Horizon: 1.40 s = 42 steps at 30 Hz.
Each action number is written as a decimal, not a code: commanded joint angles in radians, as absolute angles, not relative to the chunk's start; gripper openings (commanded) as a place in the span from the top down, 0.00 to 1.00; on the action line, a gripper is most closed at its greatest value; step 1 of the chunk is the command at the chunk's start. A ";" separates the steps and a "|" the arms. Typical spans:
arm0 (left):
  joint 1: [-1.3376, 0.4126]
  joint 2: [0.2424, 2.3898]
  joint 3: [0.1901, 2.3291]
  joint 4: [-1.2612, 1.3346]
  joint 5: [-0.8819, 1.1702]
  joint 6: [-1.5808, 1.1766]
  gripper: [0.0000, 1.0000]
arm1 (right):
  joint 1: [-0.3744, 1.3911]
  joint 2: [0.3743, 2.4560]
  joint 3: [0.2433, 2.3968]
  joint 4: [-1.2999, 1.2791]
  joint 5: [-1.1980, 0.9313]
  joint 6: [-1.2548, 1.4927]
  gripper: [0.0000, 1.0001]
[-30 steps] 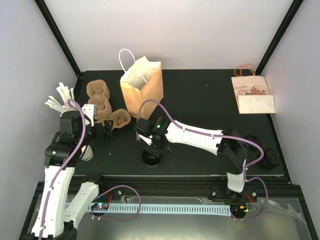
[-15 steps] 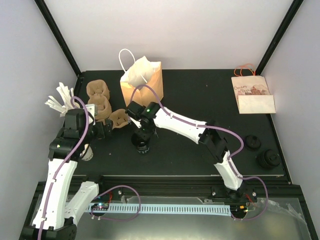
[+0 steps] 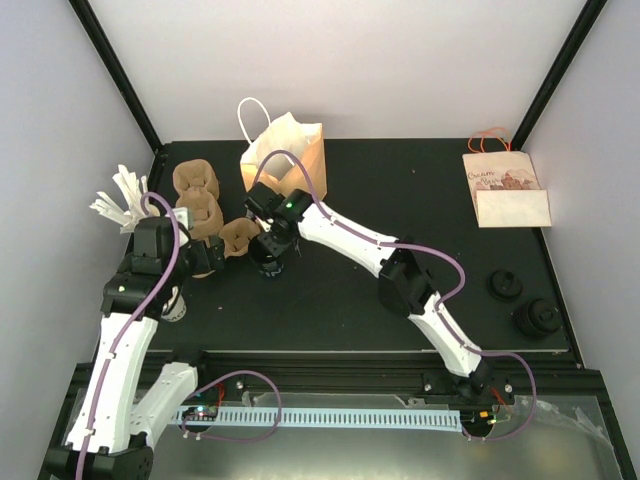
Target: Pack the takeout coffee
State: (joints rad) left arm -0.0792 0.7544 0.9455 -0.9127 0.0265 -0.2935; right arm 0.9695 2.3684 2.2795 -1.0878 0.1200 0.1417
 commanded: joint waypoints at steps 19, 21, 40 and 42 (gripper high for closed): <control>0.120 0.906 0.944 -0.900 -0.195 -0.472 0.33 | 0.973 1.886 1.953 -0.931 0.166 0.139 0.54; 0.156 0.934 0.942 -0.909 -0.170 -0.473 0.34 | 0.973 1.786 1.827 -0.865 0.150 0.143 0.53; 0.236 1.134 0.908 -0.965 -0.162 -0.582 0.49 | 0.974 1.362 1.345 -0.550 0.121 0.158 0.53; 0.236 1.119 0.907 -0.962 -0.169 -0.587 0.50 | 0.974 1.361 1.341 -0.547 0.121 0.159 0.53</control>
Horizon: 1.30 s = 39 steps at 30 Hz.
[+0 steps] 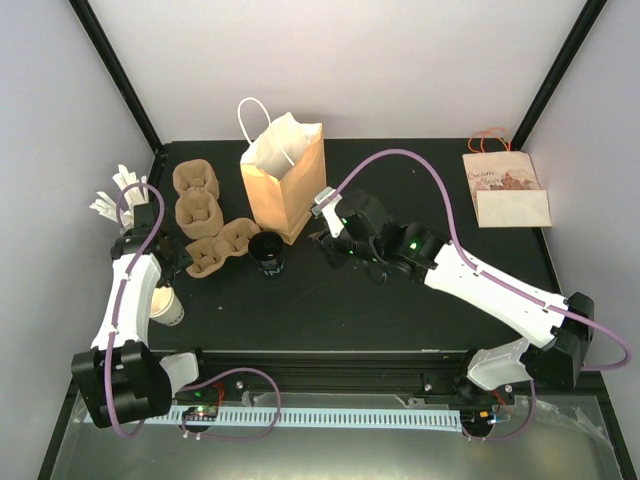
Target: Pack the takeout coffee
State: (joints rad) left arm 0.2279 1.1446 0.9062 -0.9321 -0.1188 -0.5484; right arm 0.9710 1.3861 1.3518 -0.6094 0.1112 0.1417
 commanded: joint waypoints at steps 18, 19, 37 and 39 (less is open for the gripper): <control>0.236 0.916 0.967 -1.100 -0.111 -0.689 0.42 | 0.972 1.351 1.305 -0.519 0.124 0.158 0.53; 0.237 0.909 0.949 -1.087 -0.111 -0.693 0.42 | 0.972 1.349 1.303 -0.518 0.126 0.155 0.53; 0.249 1.043 0.877 -1.076 -0.183 -0.785 0.62 | 0.972 1.290 1.257 -0.499 0.139 0.148 0.53; 0.253 1.058 0.870 -1.073 -0.177 -0.786 0.70 | 0.971 1.287 1.255 -0.497 0.141 0.149 0.53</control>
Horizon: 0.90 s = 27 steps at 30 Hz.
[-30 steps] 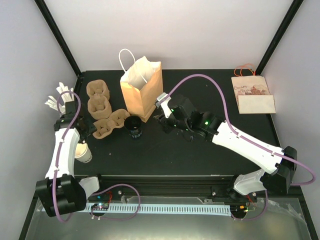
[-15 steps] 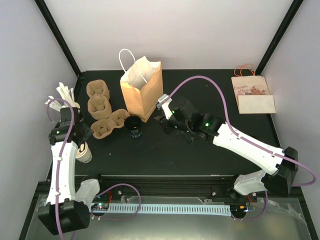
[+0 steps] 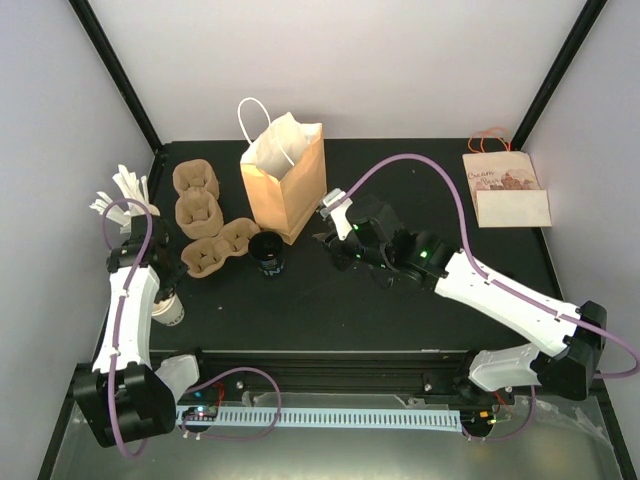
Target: Pack the takeout coffee
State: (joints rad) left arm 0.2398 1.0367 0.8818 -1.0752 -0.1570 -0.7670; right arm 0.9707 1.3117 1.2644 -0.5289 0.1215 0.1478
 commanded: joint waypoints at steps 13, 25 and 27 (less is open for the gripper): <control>0.257 0.959 1.022 -1.169 -0.214 -0.753 0.98 | 0.972 1.294 1.255 -0.484 0.103 0.137 0.53; 0.229 0.840 1.167 -1.085 0.150 -0.581 0.98 | 0.975 1.286 1.101 -0.103 -0.278 -0.007 0.40; 0.205 0.831 1.175 -1.029 0.304 -0.550 0.99 | 0.979 1.285 1.069 -0.034 -0.286 -0.052 0.37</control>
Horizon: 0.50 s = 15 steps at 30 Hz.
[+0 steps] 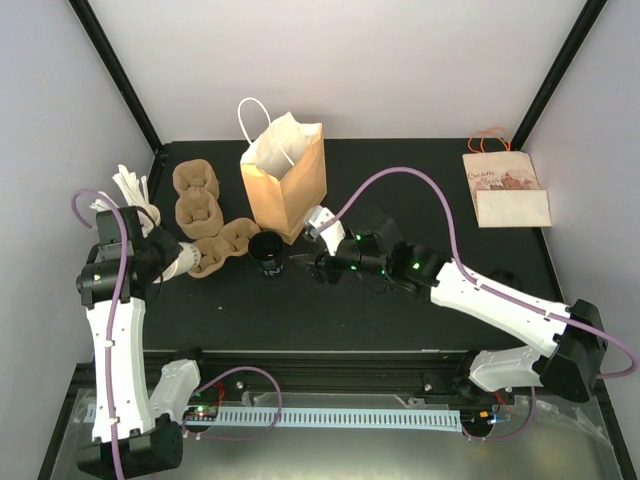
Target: Pack the takeout coffee
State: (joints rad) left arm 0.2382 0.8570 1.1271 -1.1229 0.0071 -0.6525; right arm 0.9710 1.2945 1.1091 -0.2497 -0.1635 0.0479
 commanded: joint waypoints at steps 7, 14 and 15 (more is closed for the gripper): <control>0.121 0.741 1.249 -0.842 0.449 -0.524 0.99 | 0.988 1.178 0.943 0.117 -0.230 -0.252 0.18; 0.039 0.721 1.225 -0.608 0.747 -0.576 0.98 | 0.988 1.029 0.861 0.103 -0.197 -0.457 0.00; -0.006 0.726 1.229 -0.601 0.741 -0.562 0.98 | 0.987 1.019 0.863 0.101 -0.186 -0.457 0.00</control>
State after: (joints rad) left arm 0.0921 0.6933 1.2053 -0.7570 0.5636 -0.5602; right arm 0.9825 1.0702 0.8764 0.0494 -0.2203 -0.3321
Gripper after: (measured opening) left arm 0.036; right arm 0.996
